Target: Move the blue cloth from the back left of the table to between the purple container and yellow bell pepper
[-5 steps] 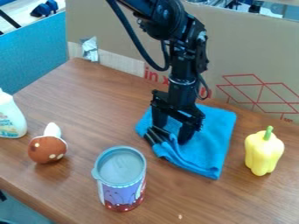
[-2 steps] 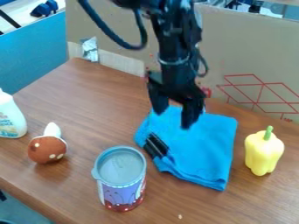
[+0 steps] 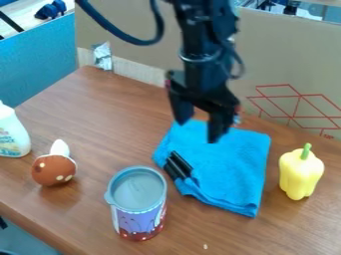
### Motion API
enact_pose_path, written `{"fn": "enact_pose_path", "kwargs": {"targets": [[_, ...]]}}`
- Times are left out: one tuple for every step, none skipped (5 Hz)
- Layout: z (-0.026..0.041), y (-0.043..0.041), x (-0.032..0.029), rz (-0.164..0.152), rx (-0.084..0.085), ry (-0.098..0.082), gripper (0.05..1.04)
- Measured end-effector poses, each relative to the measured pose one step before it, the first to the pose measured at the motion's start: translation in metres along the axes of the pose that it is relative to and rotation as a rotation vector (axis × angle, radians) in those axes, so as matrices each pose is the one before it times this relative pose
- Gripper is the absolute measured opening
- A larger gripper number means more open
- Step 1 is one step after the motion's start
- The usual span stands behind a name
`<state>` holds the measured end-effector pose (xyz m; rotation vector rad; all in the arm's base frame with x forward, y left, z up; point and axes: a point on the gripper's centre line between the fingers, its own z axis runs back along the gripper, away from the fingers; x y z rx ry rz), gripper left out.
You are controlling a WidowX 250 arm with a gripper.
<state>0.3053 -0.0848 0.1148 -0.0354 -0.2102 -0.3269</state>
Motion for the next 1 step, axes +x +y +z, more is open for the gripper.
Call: {"fn": "enact_pose_path", "kwargs": {"targets": [[0.00103, -0.04697, -0.00871, -0.0919, -0.0198, 0.039, 1.001]]}}
